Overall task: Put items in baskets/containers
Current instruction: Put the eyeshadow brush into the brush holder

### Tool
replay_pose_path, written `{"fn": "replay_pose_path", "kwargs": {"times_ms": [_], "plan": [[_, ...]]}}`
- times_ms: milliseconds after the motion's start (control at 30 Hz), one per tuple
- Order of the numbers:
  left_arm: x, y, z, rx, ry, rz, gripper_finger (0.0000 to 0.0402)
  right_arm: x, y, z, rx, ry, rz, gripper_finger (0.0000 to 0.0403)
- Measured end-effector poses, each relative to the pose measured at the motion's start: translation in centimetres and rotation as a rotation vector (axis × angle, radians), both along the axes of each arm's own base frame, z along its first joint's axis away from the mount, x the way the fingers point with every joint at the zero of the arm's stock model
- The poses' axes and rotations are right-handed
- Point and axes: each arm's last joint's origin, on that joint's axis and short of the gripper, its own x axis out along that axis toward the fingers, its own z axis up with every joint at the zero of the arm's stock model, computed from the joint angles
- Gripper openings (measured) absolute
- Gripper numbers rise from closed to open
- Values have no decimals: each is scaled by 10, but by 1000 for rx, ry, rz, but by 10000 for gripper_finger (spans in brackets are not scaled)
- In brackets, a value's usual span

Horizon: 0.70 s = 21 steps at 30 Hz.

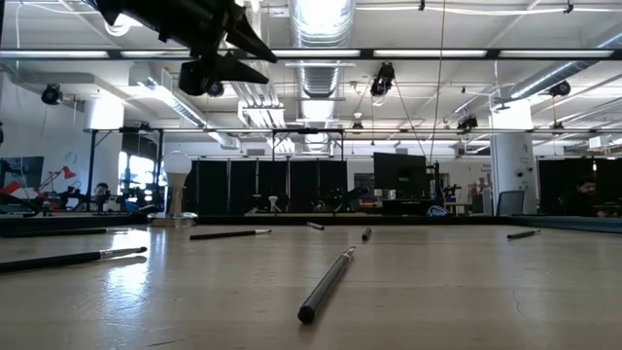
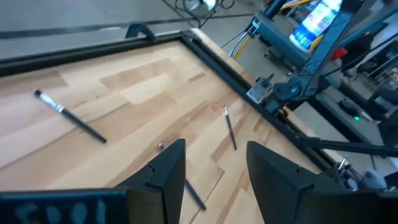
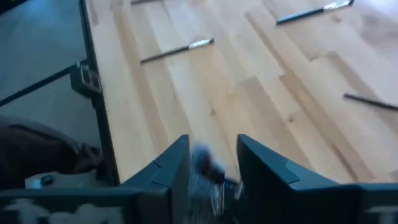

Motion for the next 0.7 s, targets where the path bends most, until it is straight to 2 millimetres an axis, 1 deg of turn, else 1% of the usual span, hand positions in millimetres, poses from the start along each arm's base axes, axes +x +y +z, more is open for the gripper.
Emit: {"fn": "replay_pose_path", "kwargs": {"times_ms": [100,233,333,400,500,600,700], "plan": [[-1,0,-2,-3,21,0,161,13,-11,13,-9,-16,-15,78],[-1,0,-3,-3,34,1,161,32,-27,21,-42,-28,-20,20],[-2,0,-5,-17,51,6,161,47,-45,22,-74,-39,-18,10],[-3,0,-7,-23,75,8,161,59,-57,20,-83,-45,-25,8],[-5,0,-14,-39,142,15,161,75,-77,10,-81,-59,-13,8],[-8,0,-21,-102,203,45,161,93,-98,-3,-25,-90,1,8],[-11,0,-26,-135,239,71,161,109,-120,-17,5,-123,-33,8]]}}
